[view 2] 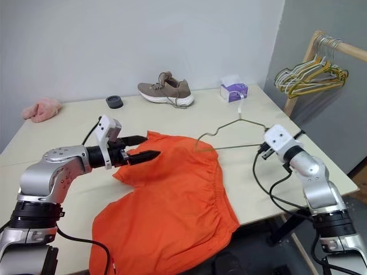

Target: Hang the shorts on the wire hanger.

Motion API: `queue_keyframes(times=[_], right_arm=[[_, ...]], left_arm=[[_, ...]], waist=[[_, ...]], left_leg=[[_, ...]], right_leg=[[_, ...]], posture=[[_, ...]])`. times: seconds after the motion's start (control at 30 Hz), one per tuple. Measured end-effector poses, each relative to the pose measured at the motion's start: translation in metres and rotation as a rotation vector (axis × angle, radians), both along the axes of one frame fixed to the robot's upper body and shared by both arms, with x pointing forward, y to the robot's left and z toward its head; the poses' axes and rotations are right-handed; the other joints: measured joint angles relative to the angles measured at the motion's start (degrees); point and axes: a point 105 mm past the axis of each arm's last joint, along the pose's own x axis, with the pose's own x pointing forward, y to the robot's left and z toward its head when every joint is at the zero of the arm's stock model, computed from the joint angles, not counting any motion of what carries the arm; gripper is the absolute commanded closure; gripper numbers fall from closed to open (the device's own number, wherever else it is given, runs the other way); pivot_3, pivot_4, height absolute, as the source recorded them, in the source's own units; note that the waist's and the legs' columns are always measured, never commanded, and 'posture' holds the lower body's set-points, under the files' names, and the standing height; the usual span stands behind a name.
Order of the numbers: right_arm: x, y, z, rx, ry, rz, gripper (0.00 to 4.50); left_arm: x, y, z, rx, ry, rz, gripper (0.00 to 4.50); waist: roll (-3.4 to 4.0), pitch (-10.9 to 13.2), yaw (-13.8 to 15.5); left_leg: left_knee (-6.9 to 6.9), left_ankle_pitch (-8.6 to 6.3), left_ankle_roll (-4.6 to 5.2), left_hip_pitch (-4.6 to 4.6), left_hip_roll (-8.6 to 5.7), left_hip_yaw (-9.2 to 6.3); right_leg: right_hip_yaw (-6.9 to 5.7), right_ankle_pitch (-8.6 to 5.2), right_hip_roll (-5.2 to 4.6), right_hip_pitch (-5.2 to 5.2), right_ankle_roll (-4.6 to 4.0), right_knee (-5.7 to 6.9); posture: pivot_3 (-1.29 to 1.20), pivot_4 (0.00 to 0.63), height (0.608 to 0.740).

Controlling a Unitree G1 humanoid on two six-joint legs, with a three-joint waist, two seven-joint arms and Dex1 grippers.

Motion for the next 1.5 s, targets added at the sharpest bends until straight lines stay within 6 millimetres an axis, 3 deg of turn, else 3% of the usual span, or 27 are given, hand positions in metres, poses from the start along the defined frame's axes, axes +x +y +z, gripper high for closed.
queue_keyframes(times=[0.1,0.27,0.53,0.83,0.93,1.33,1.5], right_arm=[[-0.007,0.026,0.008,-0.078,-0.078,0.115,4.47],[-0.013,0.050,0.010,-0.099,-0.120,0.215,4.47],[-0.016,0.071,0.029,-0.064,-0.179,0.291,4.47],[-0.024,0.085,0.039,-0.033,-0.201,0.348,4.47],[-0.026,0.088,0.041,-0.021,-0.202,0.360,4.50],[-0.030,0.093,0.043,0.007,-0.190,0.380,4.50],[-0.033,0.095,0.043,0.005,-0.190,0.387,4.50]], left_arm=[[-0.012,-0.007,0.001,-0.036,0.075,-0.067,0.00],[-0.027,-0.018,-0.005,-0.049,0.140,-0.142,0.00],[-0.040,-0.027,-0.032,0.003,0.207,-0.208,0.00],[-0.036,-0.029,-0.040,0.034,0.167,-0.203,0.00],[-0.036,-0.035,-0.041,0.014,0.161,-0.218,0.60],[-0.044,-0.039,-0.045,-0.022,0.187,-0.260,4.36],[-0.045,-0.038,-0.048,-0.024,0.182,-0.256,4.46]], waist=[[0.01,0.0,-0.1],[0.01,0.0,-0.1],[0.01,0.0,-0.1],[0.01,0.0,-0.1],[0.01,0.0,-0.1],[0.01,0.0,-0.4],[0.01,0.0,-0.6]], left_leg=[[0.00,0.00,0.00,0.03,0.01,-0.02],[0.00,0.00,0.00,0.07,0.00,-0.05],[0.00,0.00,0.00,0.07,0.01,-0.12],[0.01,0.00,0.00,0.08,0.00,-0.13],[0.01,0.00,0.00,0.08,0.00,-0.12],[0.01,0.00,0.00,0.09,0.00,-0.14],[0.00,0.00,0.00,0.10,0.01,-0.16]], right_leg=[[-0.01,0.00,0.00,0.02,0.00,0.02],[0.04,0.00,0.00,0.04,0.00,0.04],[0.24,0.00,0.00,0.02,0.00,0.07],[0.27,0.00,0.00,0.03,-0.01,0.07],[0.30,0.00,0.00,0.02,-0.01,0.07],[0.31,0.00,0.00,0.03,-0.01,0.08],[0.31,0.00,0.01,0.02,-0.01,0.08]], posture=[[-0.32,0.000,0.740],[-0.32,0.000,0.740],[-0.32,0.000,0.740],[-0.33,0.000,0.740],[-0.33,0.000,0.740],[-0.33,0.000,0.740],[-0.33,0.000,0.740]])
